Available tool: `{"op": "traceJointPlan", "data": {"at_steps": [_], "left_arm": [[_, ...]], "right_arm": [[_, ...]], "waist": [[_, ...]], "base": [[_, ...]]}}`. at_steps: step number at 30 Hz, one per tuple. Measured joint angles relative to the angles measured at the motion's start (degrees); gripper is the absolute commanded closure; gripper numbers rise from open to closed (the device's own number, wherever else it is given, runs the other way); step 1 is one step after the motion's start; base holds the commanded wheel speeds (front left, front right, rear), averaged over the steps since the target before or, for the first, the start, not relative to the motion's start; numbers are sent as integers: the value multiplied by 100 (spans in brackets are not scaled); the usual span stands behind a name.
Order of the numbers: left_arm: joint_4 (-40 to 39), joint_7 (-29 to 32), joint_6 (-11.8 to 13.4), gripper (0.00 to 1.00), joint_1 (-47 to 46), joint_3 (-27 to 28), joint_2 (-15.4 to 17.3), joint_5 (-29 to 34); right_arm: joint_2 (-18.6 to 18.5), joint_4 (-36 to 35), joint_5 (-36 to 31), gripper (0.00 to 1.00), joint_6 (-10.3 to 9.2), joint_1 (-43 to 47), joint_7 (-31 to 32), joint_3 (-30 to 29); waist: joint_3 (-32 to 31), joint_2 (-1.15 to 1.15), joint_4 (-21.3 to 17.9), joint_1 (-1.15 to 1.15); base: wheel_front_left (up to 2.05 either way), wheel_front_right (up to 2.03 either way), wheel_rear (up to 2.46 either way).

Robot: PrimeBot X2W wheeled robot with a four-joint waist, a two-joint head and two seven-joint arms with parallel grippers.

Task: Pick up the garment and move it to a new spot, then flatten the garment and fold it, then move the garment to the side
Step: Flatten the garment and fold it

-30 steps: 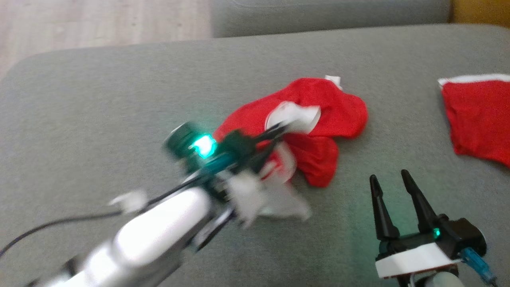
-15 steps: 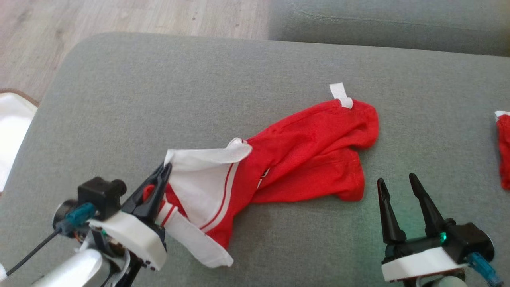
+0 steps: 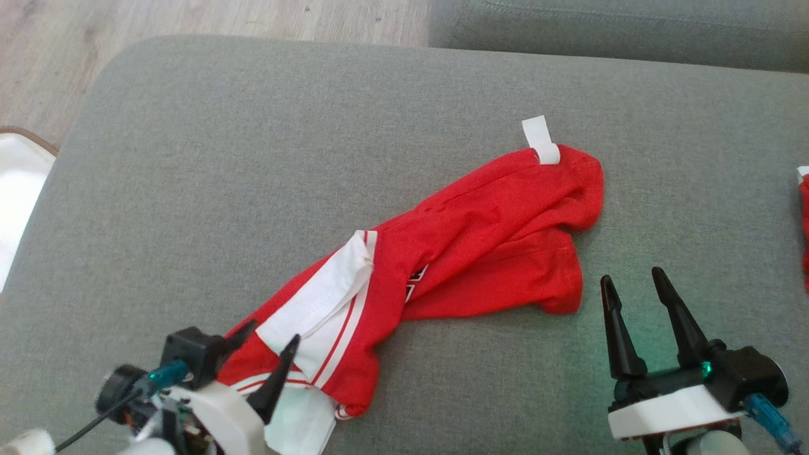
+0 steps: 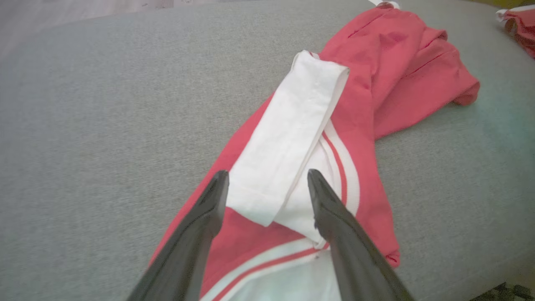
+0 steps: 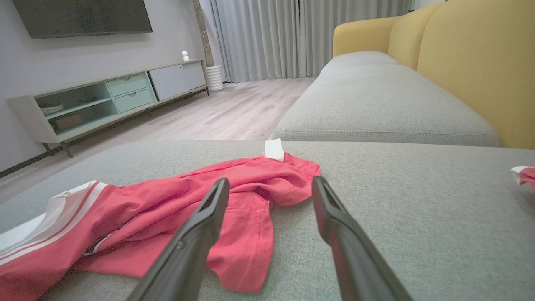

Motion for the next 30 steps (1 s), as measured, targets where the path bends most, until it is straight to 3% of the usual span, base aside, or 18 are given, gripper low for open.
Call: {"op": "traceJointPlan", "data": {"at_steps": [5, 11, 20, 30], "left_arm": [[-343, 156, 222, 0, -51, 9, 433, 367], [-576, 483, 19, 0, -274, -357, 719, 1013], [-220, 555, -41, 0, -312, -541, 710, 1215], [249, 456, -123, 0, -392, -591, 477, 1305]], "right_arm": [[0, -1, 0, 0, 0, -5, 0, 0], [-1, -1, 0, 0, 0, -93, 0, 48], [-29, 2, 0, 0, 0, -148, 0, 34], [-42, 1, 0, 0, 0, -162, 0, 38]], "waist": [[89, 0, 11, 0], [232, 0, -35, 0], [287, 0, -138, 0], [334, 0, -225, 0]], "base": [[0, 0, 0], [0, 0, 0], [0, 0, 0], [0, 0, 0]]}}
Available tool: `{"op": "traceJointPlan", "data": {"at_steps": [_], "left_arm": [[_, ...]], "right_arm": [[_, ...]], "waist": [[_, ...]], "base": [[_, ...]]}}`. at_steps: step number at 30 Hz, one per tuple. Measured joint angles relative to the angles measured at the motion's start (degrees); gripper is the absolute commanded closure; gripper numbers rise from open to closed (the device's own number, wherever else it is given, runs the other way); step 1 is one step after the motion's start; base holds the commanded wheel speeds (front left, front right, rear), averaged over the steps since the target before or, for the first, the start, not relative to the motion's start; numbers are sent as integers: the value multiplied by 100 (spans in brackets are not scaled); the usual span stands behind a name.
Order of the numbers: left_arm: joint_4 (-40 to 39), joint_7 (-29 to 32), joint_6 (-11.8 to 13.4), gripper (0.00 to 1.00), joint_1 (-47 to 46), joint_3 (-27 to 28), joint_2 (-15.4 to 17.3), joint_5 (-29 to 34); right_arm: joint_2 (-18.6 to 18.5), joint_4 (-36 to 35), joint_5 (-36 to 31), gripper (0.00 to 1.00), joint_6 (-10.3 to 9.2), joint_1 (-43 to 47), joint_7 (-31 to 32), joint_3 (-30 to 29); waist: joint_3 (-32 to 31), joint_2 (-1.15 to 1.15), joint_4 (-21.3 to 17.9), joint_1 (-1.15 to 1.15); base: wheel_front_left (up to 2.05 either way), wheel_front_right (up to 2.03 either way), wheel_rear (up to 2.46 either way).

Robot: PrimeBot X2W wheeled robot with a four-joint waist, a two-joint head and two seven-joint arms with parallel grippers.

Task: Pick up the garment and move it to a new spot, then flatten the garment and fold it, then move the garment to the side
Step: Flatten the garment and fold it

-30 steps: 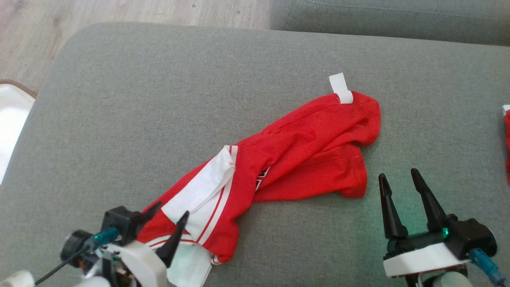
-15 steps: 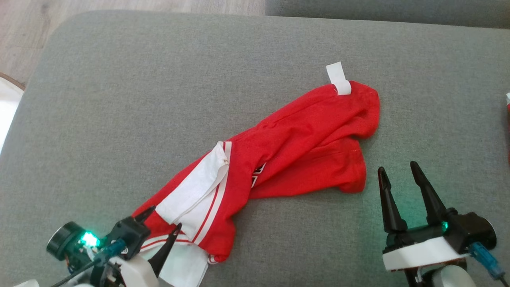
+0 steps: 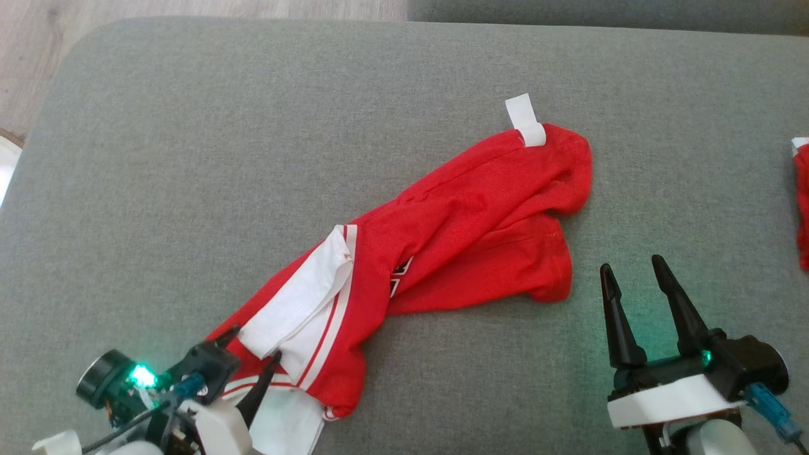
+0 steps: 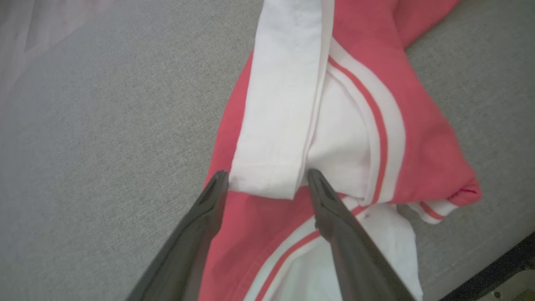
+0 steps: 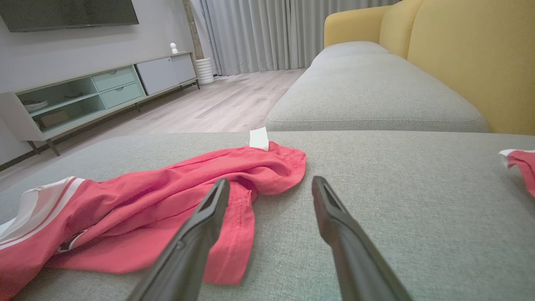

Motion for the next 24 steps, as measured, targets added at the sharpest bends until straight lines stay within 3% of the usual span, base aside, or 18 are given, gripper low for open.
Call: {"op": "traceJointPlan", "data": {"at_steps": [7, 9, 10, 12, 20, 24], "left_arm": [[236, -43, -21, 2, -91, -12, -57, 0], [267, -43, -21, 49, -94, -14, -69, 0], [279, -44, -21, 60, -98, -16, -76, 1], [282, -53, -23, 98, -112, -22, -84, 4], [121, -158, -54, 100, -197, -23, -68, 107], [-130, -497, 96, 100, -311, 245, -13, 119]], "right_arm": [[-29, -1, 0, 0, 0, -15, 0, -5], [-33, -3, 0, 0, 0, -15, 0, -14], [-34, -4, 0, 0, 0, -15, 0, -15], [-35, -4, 0, 0, 0, -15, 0, -15], [-35, -5, 0, 0, 0, -15, 0, -15], [-101, 4, 0, 0, 0, -116, 0, 62]], "waist": [[35, 0, -9, 0], [40, 0, -4, 0], [41, 0, -1, 0], [41, 0, 8, 0], [15, 0, 64, -1], [55, 0, 143, -1]], "base": [[0, 0, 0], [0, 0, 0], [0, 0, 0], [0, 0, 0], [0, 0, 0], [0, 0, 0]]}}
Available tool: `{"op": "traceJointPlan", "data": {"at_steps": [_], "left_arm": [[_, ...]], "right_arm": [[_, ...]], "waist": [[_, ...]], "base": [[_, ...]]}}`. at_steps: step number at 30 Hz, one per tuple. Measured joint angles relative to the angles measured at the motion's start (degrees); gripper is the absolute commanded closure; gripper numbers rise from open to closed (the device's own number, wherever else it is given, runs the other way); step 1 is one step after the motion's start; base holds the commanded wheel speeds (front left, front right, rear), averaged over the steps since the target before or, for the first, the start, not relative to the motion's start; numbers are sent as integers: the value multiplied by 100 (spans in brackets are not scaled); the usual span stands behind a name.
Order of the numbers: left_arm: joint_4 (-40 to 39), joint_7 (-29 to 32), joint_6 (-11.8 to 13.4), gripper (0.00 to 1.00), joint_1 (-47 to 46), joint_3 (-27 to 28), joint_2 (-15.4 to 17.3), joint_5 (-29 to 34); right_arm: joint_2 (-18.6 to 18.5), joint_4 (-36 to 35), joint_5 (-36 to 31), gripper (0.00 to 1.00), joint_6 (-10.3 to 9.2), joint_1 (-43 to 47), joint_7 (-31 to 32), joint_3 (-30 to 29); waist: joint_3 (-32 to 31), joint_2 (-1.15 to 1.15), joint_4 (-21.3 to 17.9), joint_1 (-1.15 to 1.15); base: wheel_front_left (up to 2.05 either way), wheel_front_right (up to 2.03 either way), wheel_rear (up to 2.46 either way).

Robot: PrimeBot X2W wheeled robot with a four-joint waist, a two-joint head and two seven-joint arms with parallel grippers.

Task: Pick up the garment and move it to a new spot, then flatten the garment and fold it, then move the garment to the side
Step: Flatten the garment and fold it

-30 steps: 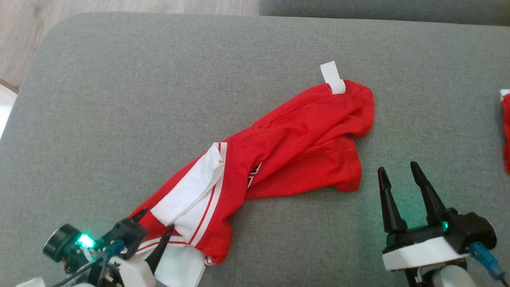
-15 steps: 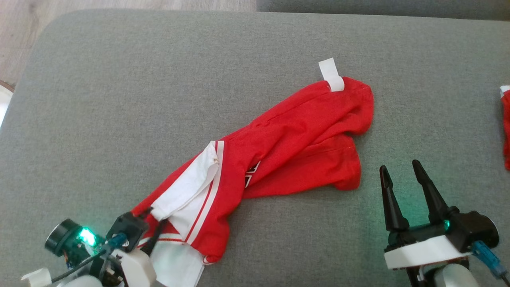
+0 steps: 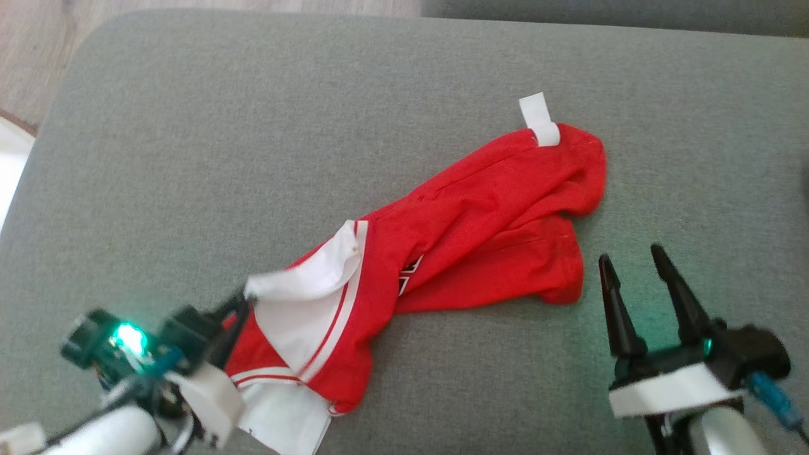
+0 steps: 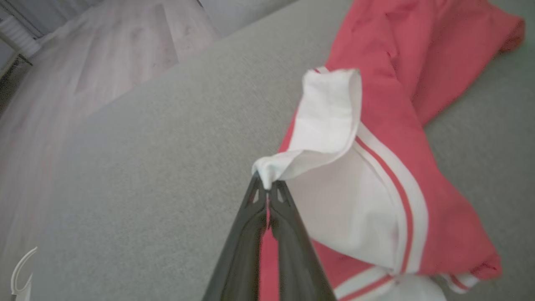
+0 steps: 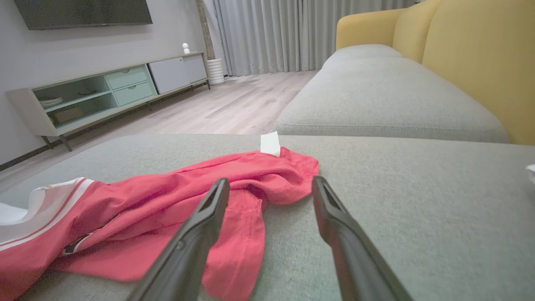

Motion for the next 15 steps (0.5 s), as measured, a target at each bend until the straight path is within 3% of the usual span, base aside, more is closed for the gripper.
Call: {"op": "traceJointPlan", "data": {"at_steps": [4, 8, 15], "left_arm": [[-109, -322, 45, 100, -90, 359, 42, -274], [-76, -566, 44, 100, -150, 608, 66, -477], [278, -794, -14, 100, -638, 903, 78, -479]], "right_arm": [[-196, 199, 29, 0, 0, -470, 0, 79], [-514, 829, 275, 0, 0, -1117, 69, 192], [-1269, 1857, 840, 0, 0, -2275, 1169, 439]], "waist": [[102, 0, 71, 0], [218, 0, 175, 1], [458, 0, 390, 1]], "base": [[0, 0, 0], [0, 0, 0], [0, 0, 0]]}}
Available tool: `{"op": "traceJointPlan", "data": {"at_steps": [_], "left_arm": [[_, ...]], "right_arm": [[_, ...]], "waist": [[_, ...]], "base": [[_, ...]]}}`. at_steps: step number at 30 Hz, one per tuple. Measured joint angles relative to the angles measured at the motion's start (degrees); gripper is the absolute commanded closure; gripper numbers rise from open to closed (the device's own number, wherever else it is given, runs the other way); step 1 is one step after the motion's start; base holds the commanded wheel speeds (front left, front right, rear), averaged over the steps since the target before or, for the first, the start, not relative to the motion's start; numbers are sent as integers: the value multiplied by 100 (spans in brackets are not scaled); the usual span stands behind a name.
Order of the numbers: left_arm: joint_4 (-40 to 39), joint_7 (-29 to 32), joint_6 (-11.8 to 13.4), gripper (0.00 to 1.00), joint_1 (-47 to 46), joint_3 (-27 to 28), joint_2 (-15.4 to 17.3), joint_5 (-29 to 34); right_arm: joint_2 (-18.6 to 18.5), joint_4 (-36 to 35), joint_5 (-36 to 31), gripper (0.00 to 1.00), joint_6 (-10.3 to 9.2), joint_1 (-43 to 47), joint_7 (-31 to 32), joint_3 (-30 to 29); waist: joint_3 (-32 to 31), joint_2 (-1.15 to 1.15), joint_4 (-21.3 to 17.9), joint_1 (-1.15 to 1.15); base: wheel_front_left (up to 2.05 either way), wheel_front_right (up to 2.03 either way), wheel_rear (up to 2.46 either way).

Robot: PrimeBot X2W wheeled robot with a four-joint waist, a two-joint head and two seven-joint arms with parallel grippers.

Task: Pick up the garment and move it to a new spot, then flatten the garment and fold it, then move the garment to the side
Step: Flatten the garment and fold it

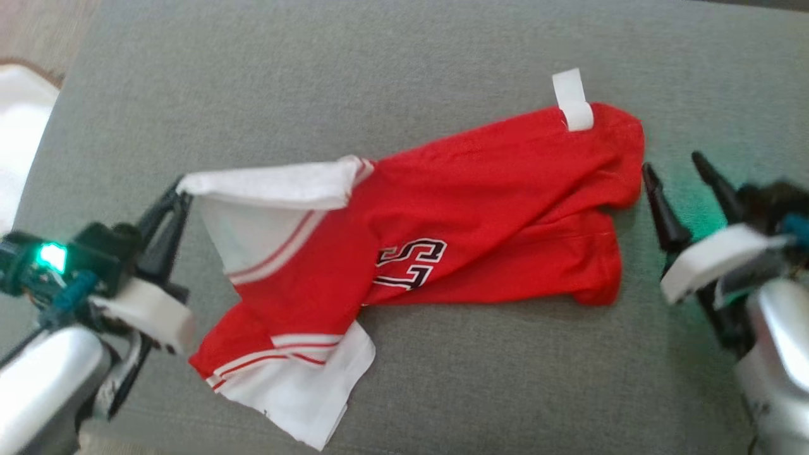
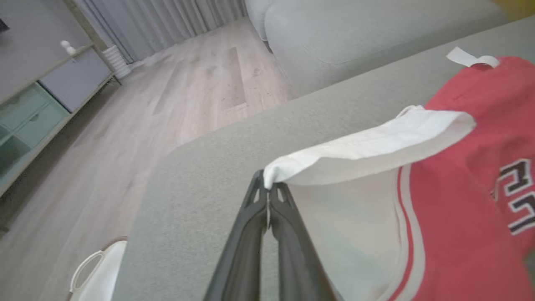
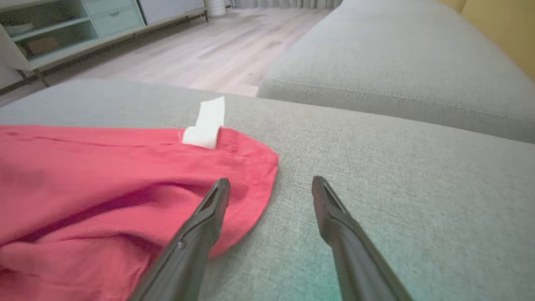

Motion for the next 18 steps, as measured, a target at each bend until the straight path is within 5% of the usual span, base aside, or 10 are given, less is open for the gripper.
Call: {"op": "traceJointPlan", "data": {"at_steps": [8, 18], "left_arm": [[461, -123, -203, 100, -350, 2, -241, 34], [810, -201, -449, 100, -583, -147, -535, 118]], "right_arm": [[-409, 650, 706, 0, 0, -1059, 746, 546], [-523, 1292, 960, 0, 0, -1651, 783, 1140]], "waist": [[206, 0, 208, 0], [278, 0, 375, 0]], "base": [[0, 0, 0], [0, 0, 0]]}}
